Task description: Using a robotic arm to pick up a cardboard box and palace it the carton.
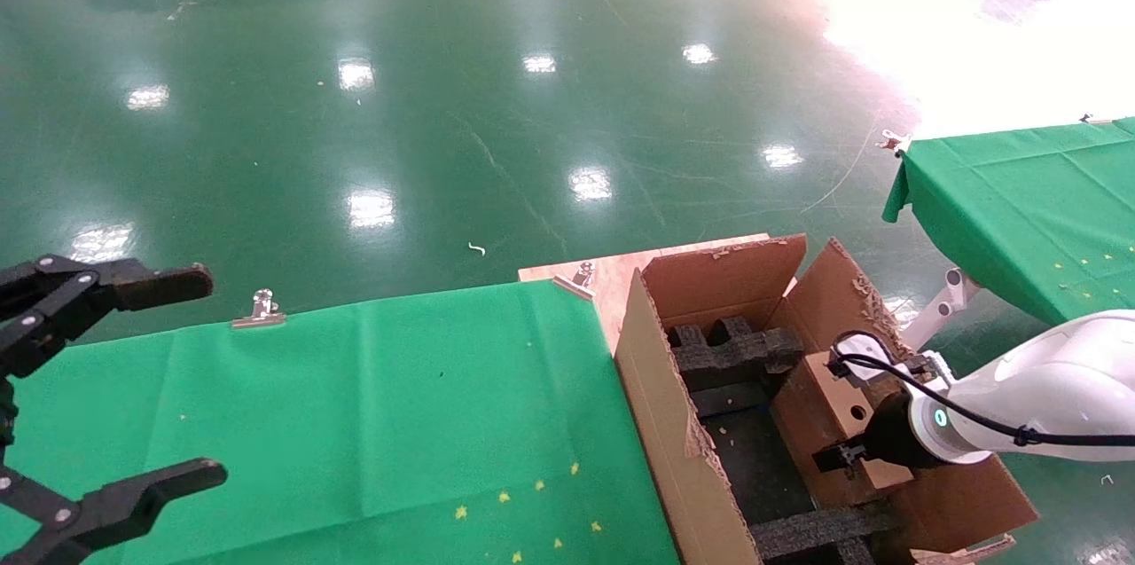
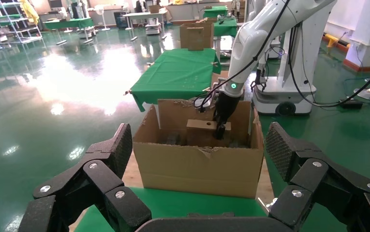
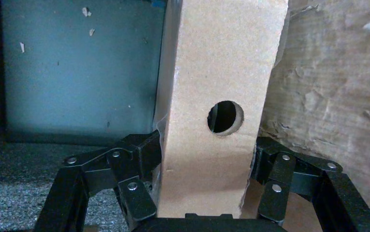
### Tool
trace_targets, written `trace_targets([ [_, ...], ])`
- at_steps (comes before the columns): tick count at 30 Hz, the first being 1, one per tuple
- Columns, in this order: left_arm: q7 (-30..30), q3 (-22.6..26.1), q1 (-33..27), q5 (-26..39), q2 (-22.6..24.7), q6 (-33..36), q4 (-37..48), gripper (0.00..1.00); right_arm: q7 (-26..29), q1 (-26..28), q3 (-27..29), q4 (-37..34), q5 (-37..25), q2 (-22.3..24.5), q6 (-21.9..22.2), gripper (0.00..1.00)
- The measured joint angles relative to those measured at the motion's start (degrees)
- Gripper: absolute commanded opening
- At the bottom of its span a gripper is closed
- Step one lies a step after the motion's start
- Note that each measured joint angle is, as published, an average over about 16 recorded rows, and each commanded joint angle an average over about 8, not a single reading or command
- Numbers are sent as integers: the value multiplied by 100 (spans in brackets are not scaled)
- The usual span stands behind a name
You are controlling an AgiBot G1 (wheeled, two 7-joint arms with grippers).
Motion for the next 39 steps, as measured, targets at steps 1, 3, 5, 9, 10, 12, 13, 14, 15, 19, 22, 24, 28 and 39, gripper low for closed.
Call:
trace_targets([
  [1,0,0,0,0,0,0,0,100,-21,-11,0,-20,22,-6,6,56],
  [3,0,0,0,-1,0,0,0,100,-57,-26,0,-50,59,-16,16,81],
  [5,0,0,0,-1,0,0,0,100,-82,-34,0,-68,81,-21,21,100],
  [9,0,0,1,-1,0,-1,1,100,-105,-40,3,-83,107,-27,26,100],
  [10,0,0,1,-2,0,-1,1,100,-108,-38,4,-85,112,-28,26,100],
  [12,0,0,1,-2,0,-1,1,100,-102,-25,8,-81,112,-25,21,100],
  [13,0,0,0,-2,0,-1,1,100,-99,-17,11,-77,110,-22,18,100],
  [14,1,0,0,-2,0,-1,1,100,-96,-7,14,-73,107,-19,14,100],
  [15,1,0,0,-2,0,-1,1,100,-93,4,17,-67,103,-16,11,100],
  [19,1,1,0,-2,0,-1,1,100,-79,61,34,-38,82,4,-3,100],
  [22,1,1,0,-2,0,-1,2,100,-64,118,53,-5,65,27,-12,100],
  [24,1,1,0,-2,0,-1,2,100,-48,169,70,26,45,48,-19,100],
  [28,1,1,0,-2,0,-1,2,100,-6,301,116,114,-19,102,-26,100],
  [39,2,2,0,-3,-1,-1,2,100,119,1008,437,569,-147,300,-43,100],
])
